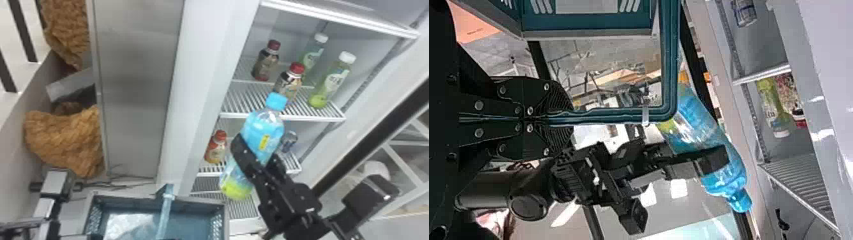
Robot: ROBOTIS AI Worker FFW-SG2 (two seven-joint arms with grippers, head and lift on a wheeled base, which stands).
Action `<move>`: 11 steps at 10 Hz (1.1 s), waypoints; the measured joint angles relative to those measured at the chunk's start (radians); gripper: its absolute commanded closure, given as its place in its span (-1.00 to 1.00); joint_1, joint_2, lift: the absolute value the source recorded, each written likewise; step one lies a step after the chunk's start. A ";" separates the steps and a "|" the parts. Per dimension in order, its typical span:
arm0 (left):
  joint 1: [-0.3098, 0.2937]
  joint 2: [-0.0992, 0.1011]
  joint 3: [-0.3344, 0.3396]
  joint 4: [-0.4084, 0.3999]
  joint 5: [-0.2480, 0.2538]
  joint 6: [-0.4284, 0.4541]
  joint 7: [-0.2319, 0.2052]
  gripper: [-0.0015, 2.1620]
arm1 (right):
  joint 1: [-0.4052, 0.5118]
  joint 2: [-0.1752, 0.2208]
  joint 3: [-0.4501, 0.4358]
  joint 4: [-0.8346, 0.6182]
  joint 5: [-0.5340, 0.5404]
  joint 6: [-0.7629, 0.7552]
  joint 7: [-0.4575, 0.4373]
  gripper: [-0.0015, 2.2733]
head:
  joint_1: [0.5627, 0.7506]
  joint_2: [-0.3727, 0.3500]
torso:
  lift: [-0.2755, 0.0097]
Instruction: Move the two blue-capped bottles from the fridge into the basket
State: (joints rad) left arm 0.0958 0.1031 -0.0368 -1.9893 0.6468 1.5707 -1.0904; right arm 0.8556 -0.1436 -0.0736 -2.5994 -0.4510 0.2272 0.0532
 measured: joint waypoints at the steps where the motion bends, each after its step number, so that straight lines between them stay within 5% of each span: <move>1: 0.000 0.000 0.001 0.000 0.013 0.000 0.004 0.12 | 0.011 -0.001 -0.001 0.000 -0.015 0.029 0.024 0.13 | 0.41 -0.94 | 0.40; 9: 0.006 -0.003 0.007 0.000 0.067 0.000 0.023 0.12 | 0.052 -0.004 -0.035 0.002 -0.068 0.280 0.231 0.13 | 0.41 -0.90 | 0.40; 11: 0.008 -0.003 0.011 0.000 0.071 0.000 0.023 0.12 | 0.055 -0.004 -0.050 0.004 -0.069 0.340 0.272 -0.12 | 0.41 -0.89 | 0.40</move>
State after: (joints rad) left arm 0.1036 0.0997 -0.0261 -1.9892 0.7182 1.5707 -1.0676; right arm 0.9103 -0.1473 -0.1236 -2.5955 -0.5198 0.5675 0.3250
